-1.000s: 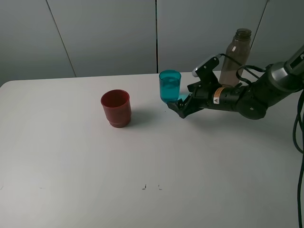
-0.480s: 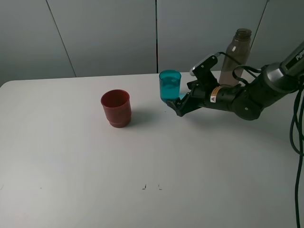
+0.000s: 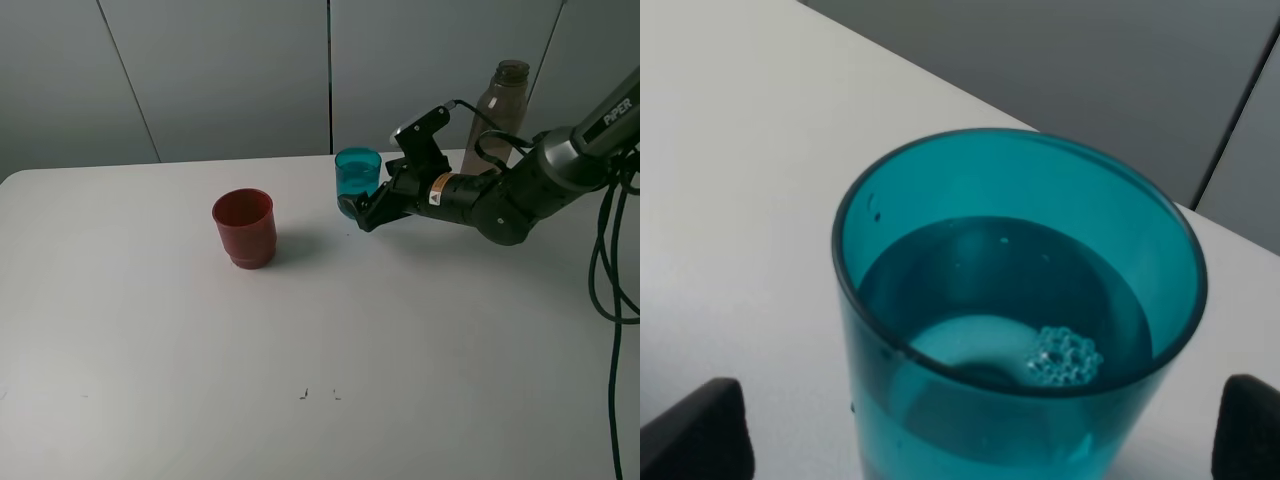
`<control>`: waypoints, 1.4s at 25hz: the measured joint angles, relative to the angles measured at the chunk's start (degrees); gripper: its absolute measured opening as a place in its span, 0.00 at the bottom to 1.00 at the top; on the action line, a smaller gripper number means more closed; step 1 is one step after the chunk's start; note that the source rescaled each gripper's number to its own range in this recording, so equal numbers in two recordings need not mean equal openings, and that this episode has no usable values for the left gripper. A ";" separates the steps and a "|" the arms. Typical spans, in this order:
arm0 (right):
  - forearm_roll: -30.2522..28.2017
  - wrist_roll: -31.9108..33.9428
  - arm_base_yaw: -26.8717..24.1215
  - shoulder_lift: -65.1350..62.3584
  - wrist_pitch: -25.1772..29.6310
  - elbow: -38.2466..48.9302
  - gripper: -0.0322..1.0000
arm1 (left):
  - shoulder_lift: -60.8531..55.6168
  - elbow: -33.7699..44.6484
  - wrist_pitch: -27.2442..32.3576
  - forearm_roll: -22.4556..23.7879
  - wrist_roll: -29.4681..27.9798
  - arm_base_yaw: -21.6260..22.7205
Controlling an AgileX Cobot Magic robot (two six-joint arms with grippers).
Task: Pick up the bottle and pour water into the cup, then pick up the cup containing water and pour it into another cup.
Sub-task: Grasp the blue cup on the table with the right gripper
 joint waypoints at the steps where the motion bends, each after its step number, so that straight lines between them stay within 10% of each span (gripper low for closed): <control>1: 0.00 0.00 0.05 0.00 0.00 0.00 1.00 | 0.00 0.00 0.00 0.00 0.00 0.00; 35: 10.58 1.43 2.99 8.33 -0.11 -9.48 1.00 | 0.00 0.00 0.00 0.00 0.00 0.00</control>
